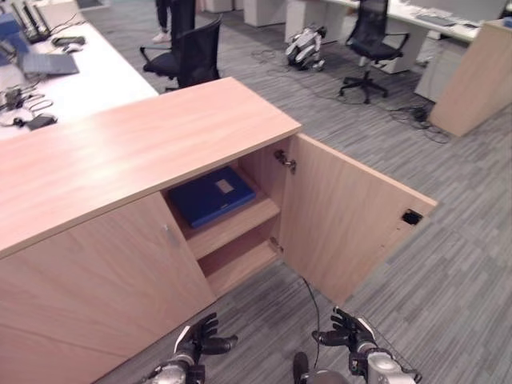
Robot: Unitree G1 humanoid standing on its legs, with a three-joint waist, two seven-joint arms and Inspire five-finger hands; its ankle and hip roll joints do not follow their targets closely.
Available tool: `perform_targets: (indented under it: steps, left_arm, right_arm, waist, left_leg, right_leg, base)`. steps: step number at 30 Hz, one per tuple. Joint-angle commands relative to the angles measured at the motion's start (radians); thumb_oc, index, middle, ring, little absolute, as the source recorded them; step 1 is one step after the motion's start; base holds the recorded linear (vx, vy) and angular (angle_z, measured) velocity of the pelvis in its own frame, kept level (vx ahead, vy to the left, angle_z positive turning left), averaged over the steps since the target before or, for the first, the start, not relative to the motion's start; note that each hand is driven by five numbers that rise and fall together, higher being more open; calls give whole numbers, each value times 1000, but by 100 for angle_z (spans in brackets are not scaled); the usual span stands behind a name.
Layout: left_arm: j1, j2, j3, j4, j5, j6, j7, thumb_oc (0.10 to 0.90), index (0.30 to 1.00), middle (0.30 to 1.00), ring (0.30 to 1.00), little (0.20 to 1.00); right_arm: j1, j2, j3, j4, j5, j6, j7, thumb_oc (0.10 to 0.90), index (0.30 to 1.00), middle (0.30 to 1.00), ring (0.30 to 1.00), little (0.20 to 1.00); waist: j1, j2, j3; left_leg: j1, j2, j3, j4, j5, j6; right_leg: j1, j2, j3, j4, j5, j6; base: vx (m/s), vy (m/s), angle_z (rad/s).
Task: Put the empty folder in the office cabinet
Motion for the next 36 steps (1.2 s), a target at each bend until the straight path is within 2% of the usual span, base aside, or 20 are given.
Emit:
perform_targets:
  steps: [1,2,3,6,9,10,11,12,13,14,15,16,17,18,20,21,22,23,27,36]
  left_arm:
    - [-82,35,14,-18,36,-44,-14,800,900,900,900,900]
    - [-87,32,13,-6,39,-47,-13,800,900,900,900,900]
    - [-100,29,13,23,47,-51,-11,800,900,900,900,900]
    - [-107,14,18,77,51,-53,-5,800,900,900,900,900]
    - [-116,-9,18,127,53,-50,0,800,900,900,900,900]
    - [-122,-18,15,149,59,-47,1,800,900,900,900,900]
    - [-122,-19,15,150,59,-47,1,800,900,900,900,900]
    - [-125,-24,15,161,59,-47,3,800,900,900,900,900]
    - [-130,-27,18,170,50,-44,3,800,900,900,900,900]
    - [-128,-27,19,175,45,-43,4,800,900,900,900,900]
    - [-142,-24,15,178,38,-41,9,800,900,900,900,900]
    - [-142,-24,16,178,38,-41,9,800,900,900,900,900]
    - [-141,-24,17,189,39,-41,13,800,900,900,900,900]
    - [-137,-26,25,196,36,-40,18,800,900,900,900,900]
    - [-120,-45,36,225,30,-38,17,800,900,900,900,900]
    - [-113,-49,37,234,32,-37,16,800,900,900,900,900]
    - [-96,-52,32,292,85,-24,21,800,900,900,900,900]
    - [-101,-51,20,285,88,-34,12,800,900,900,900,900]
    - [-61,-35,31,313,131,-17,8,800,900,900,900,900]
    - [-40,-29,4,280,157,-12,19,800,900,900,900,900]
  right_arm:
    - [-33,-15,-12,-35,-3,-60,-12,800,900,900,900,900]
    - [-31,-16,-16,-31,-1,-56,-9,800,900,900,900,900]
    - [-21,-21,-22,-15,2,-54,-8,800,900,900,900,900]
    - [-4,-42,-33,0,5,-53,-9,800,900,900,900,900]
    - [7,-67,-38,12,3,-53,-7,800,900,900,900,900]
    - [8,-79,-39,18,2,-52,-6,800,900,900,900,900]
    - [8,-80,-39,18,2,-52,-6,800,900,900,900,900]
    - [5,-95,-40,28,1,-53,-4,800,900,900,900,900]
    - [0,-107,-42,40,8,-54,-1,800,900,900,900,900]
    - [0,-114,-41,42,8,-54,0,800,900,900,900,900]
    - [-5,-122,-44,37,12,-52,-5,800,900,900,900,900]
    - [-5,-122,-45,37,12,-52,-5,800,900,900,900,900]
    - [-1,-130,-47,26,16,-51,-9,800,900,900,900,900]
    - [0,-134,-47,31,16,-49,-8,800,900,900,900,900]
    - [-4,-142,-43,36,6,-47,-11,800,900,900,900,900]
    - [-6,-143,-43,37,5,-47,-11,800,900,900,900,900]
    - [-18,-156,-45,71,-28,-44,-18,800,900,900,900,900]
    - [-17,-149,-41,57,-6,-53,-16,800,900,900,900,900]
    - [-67,-132,-66,46,58,-60,-33,800,900,900,900,900]
    - [-247,-192,-81,16,100,-75,-73,800,900,900,900,900]
  waist:
    - [-3,12,31]
    - [-8,14,30]
    - [-18,3,22]
    - [-31,10,5]
    - [-52,30,-5]
    - [-65,38,-9]
    - [-65,38,-9]
    - [-74,46,-7]
    - [-75,47,6]
    - [-74,44,13]
    - [-63,17,41]
    - [-63,18,41]
    - [-54,0,52]
    - [-51,-4,53]
    - [-31,-5,50]
    - [-26,-3,48]
    - [-17,18,42]
    - [-17,19,33]
    - [3,23,-11]
    - [44,6,-26]
  left_leg:
    - [55,-10,-105,-2,-85,-27]
    - [64,-10,-108,-2,-92,-30]
    - [81,-25,-106,-2,-100,-33]
    - [105,-26,-108,-2,-101,-43]
    - [131,-6,-104,7,-98,-63]
    - [127,15,-98,48,-103,-76]
    - [126,16,-98,50,-104,-77]
    - [111,43,-90,118,-99,-100]
    - [75,79,-100,243,-57,-133]
    - [54,99,-107,307,-32,-143]
    - [-48,152,-131,484,96,-165]
    - [-49,154,-132,486,95,-165]
    - [-87,155,-144,563,112,-167]
    - [-89,149,-142,562,99,-159]
    - [-118,91,-201,443,12,-117]
    - [-114,71,-222,349,-13,-104]
    - [-89,49,-274,176,1,-105]
    - [-80,36,-313,146,-4,-102]
    - [36,0,-293,10,-8,-83]
    - [39,-11,-291,-2,-27,-70]
  right_leg:
    - [94,-76,-14,-113,-25,49]
    - [95,-85,-7,-138,-7,56]
    - [113,-86,31,-178,16,67]
    - [149,-69,48,-209,20,63]
    - [185,-38,45,-225,-7,43]
    - [201,-19,43,-231,-29,27]
    - [201,-18,43,-231,-29,27]
    - [219,5,46,-235,-57,5]
    - [242,31,55,-237,-87,-23]
    - [259,43,56,-242,-104,-38]
    - [278,48,49,-251,-102,-76]
    - [278,49,48,-252,-102,-77]
    - [299,52,55,-268,-111,-89]
    - [306,52,60,-272,-115,-88]
    - [305,42,87,-272,-119,-65]
    - [304,37,94,-272,-119,-54]
    - [302,50,107,-272,-125,-43]
    - [305,51,118,-272,-122,-41]
    - [324,53,128,-272,-113,-29]
    - [324,40,113,-272,-104,-8]
  base:
    - [83,-105,-51]
    - [180,-201,-40]
    - [217,-198,-8]
    - [192,-198,14]
    - [171,-233,-19]
    - [139,-233,-28]
    - [159,-296,-12]
    - [145,-343,-12]
    - [174,-420,-17]
    - [43,-490,-36]
    - [-23,-306,-33]
    - [-15,-334,-36]
    - [67,-132,-28]
    - [117,-120,-27]
    - [118,49,-30]
    - [117,146,-43]
    - [120,125,-69]
    - [146,121,-58]
    - [176,141,-29]
    - [23,69,7]
